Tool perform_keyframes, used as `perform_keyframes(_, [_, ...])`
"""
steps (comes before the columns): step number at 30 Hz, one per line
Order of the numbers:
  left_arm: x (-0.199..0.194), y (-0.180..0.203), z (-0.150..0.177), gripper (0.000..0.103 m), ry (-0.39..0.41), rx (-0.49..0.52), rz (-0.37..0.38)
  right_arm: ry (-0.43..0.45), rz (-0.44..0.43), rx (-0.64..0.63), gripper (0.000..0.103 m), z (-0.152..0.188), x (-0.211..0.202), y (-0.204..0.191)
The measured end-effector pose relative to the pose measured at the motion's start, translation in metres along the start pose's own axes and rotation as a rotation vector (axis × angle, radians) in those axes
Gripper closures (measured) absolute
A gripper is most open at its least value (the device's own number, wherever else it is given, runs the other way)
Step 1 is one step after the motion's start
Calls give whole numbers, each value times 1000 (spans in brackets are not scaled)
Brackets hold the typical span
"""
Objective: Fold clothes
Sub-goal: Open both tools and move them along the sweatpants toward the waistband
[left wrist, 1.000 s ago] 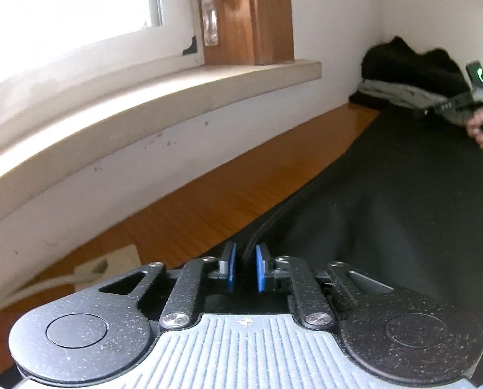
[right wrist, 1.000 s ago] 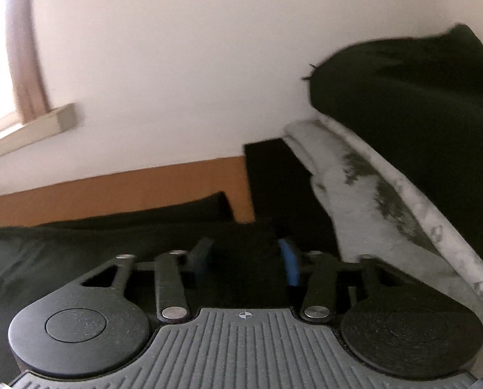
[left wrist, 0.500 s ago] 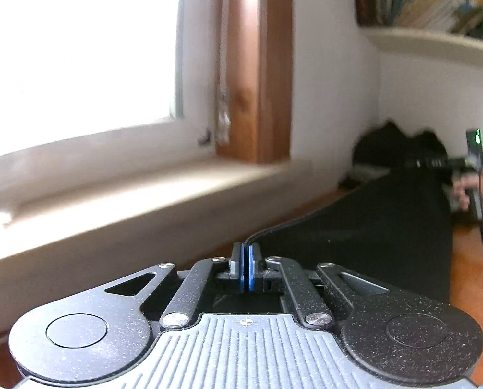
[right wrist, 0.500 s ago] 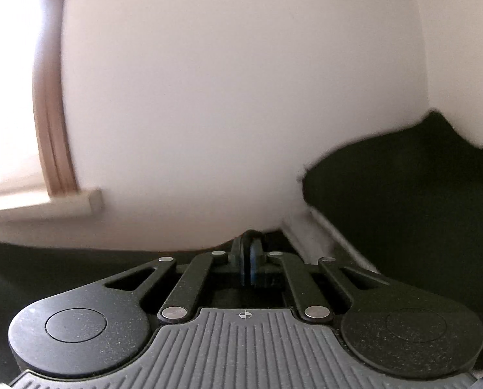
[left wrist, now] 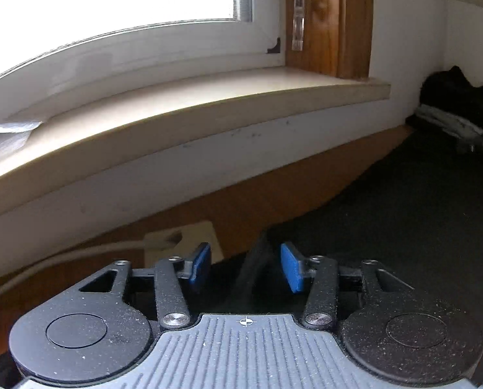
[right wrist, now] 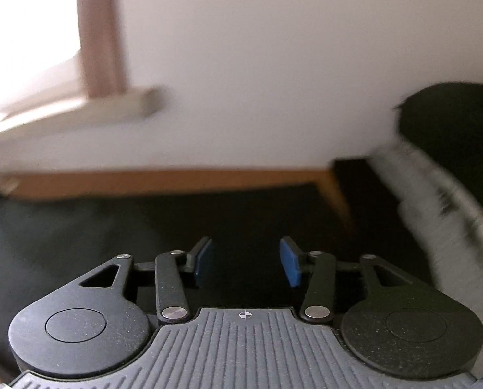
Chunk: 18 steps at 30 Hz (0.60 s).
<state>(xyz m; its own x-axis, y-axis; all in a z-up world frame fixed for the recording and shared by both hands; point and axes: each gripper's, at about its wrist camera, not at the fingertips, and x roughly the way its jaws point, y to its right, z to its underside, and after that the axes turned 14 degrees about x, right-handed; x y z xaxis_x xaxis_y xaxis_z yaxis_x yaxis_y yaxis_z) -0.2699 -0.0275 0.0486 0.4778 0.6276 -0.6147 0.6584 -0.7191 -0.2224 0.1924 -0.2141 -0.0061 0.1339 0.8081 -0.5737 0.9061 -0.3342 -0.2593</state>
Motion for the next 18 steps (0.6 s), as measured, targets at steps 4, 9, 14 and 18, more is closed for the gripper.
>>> perform_keyframes(4, [-6,-1,10,31,-13,12,12,-16,2,-17,54,26,-3,-7])
perform_keyframes(9, [-4,-9,28,28,-32,-16,31,5,8,-27,54,41,-20,9])
perform_keyframes(14, [-3,-5,35,24,-32,-11,41,2,14,-25,54,48,-31,19])
perform_keyframes(18, [-4,-9,35,24,-30,-31,60,-17,42,-29,46,47,-31,12])
